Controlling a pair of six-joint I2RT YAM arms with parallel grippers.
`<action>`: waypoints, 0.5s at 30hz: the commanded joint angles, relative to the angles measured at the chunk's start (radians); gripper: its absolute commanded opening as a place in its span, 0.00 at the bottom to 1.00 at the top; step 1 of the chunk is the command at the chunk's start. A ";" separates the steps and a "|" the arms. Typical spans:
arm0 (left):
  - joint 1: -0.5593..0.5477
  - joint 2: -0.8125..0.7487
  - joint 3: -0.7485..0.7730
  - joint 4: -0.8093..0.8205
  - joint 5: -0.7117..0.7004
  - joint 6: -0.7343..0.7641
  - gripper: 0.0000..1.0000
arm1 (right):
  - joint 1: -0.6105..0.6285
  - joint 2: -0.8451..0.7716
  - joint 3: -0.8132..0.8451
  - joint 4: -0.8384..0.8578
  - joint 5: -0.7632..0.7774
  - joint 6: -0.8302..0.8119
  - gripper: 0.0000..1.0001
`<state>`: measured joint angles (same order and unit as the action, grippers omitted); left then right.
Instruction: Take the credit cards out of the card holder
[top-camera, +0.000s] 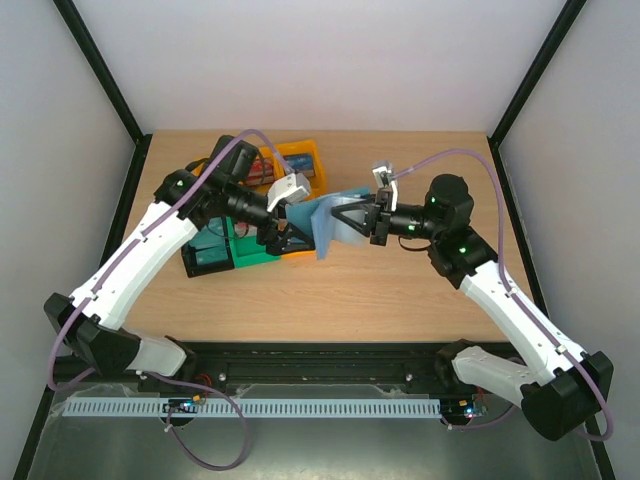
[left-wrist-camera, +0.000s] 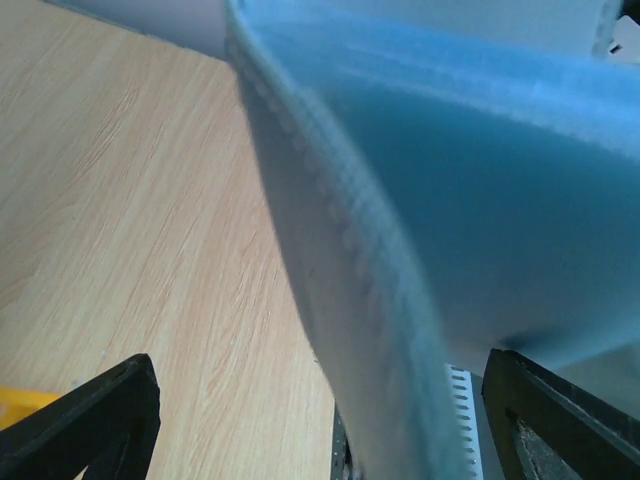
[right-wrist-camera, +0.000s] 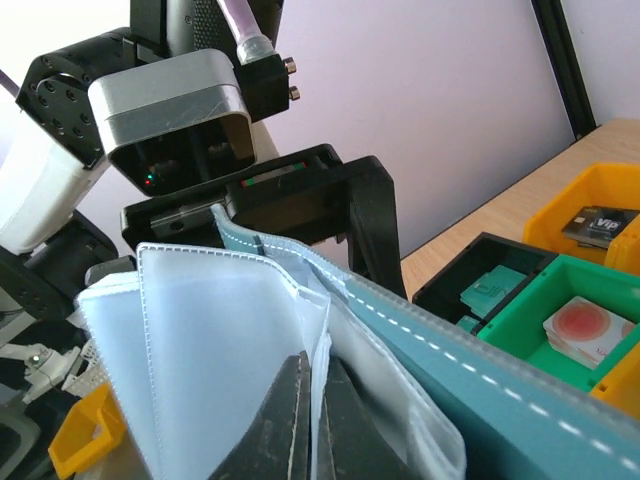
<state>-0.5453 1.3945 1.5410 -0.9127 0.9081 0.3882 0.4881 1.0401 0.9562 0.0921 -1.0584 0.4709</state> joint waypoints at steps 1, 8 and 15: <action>-0.037 0.024 0.062 -0.013 -0.003 -0.003 0.90 | -0.003 0.002 0.001 0.112 -0.021 0.046 0.02; -0.045 0.025 0.072 0.010 -0.068 -0.016 0.97 | -0.002 -0.006 -0.027 0.125 -0.012 0.057 0.02; -0.044 0.028 0.076 -0.010 -0.024 0.014 0.99 | -0.002 0.010 -0.046 0.144 -0.003 0.076 0.02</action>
<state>-0.5869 1.4155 1.5890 -0.9089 0.8558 0.3817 0.4881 1.0454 0.9199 0.1642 -1.0603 0.5243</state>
